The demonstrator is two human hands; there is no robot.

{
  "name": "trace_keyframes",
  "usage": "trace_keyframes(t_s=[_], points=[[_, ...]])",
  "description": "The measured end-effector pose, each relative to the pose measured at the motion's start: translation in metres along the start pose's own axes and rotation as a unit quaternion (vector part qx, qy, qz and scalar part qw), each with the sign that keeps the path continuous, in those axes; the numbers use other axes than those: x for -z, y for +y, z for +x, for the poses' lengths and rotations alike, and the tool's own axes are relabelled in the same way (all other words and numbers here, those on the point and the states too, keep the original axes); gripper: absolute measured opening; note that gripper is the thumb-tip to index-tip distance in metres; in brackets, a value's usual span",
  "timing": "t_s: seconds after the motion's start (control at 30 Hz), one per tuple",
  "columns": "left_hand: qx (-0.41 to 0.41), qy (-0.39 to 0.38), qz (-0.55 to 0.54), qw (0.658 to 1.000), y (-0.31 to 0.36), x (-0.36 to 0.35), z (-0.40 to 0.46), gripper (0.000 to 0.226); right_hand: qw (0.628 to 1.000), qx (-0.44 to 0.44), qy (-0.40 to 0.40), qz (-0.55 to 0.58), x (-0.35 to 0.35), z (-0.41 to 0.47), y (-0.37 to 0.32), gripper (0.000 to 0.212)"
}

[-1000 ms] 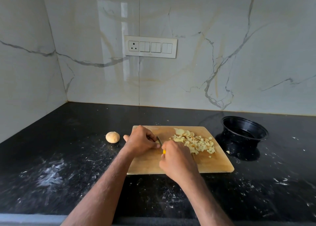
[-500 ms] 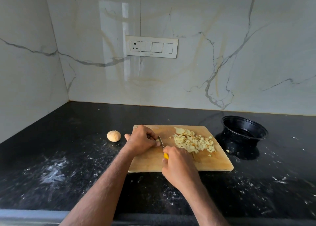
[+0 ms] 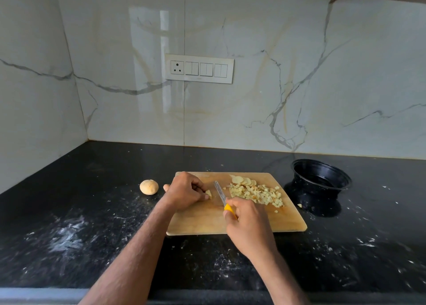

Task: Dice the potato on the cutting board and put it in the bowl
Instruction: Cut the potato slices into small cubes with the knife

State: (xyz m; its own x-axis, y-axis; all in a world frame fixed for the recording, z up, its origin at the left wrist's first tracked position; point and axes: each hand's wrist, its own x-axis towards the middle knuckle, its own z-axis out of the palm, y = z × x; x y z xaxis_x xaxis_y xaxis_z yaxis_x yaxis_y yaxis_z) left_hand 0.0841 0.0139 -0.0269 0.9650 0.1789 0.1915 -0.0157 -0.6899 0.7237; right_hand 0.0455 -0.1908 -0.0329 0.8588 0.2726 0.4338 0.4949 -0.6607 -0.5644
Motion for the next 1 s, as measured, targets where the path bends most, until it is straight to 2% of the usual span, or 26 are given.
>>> trace_keyframes(t_s=[0.37,0.6,1.0], points=[[0.008,0.014,-0.009,1.000,0.000,0.000,0.002,0.025,0.999,0.024,0.001,-0.040,-0.021,0.003,-0.009,0.029],[0.009,0.021,0.003,1.000,-0.001,-0.002,0.002,0.016,0.999,0.027,0.002,-0.042,-0.020,0.003,-0.008,0.027],[0.013,0.020,0.012,1.000,0.002,-0.002,0.002,0.013,0.998,0.028,-0.024,-0.055,-0.017,0.004,-0.014,0.030]])
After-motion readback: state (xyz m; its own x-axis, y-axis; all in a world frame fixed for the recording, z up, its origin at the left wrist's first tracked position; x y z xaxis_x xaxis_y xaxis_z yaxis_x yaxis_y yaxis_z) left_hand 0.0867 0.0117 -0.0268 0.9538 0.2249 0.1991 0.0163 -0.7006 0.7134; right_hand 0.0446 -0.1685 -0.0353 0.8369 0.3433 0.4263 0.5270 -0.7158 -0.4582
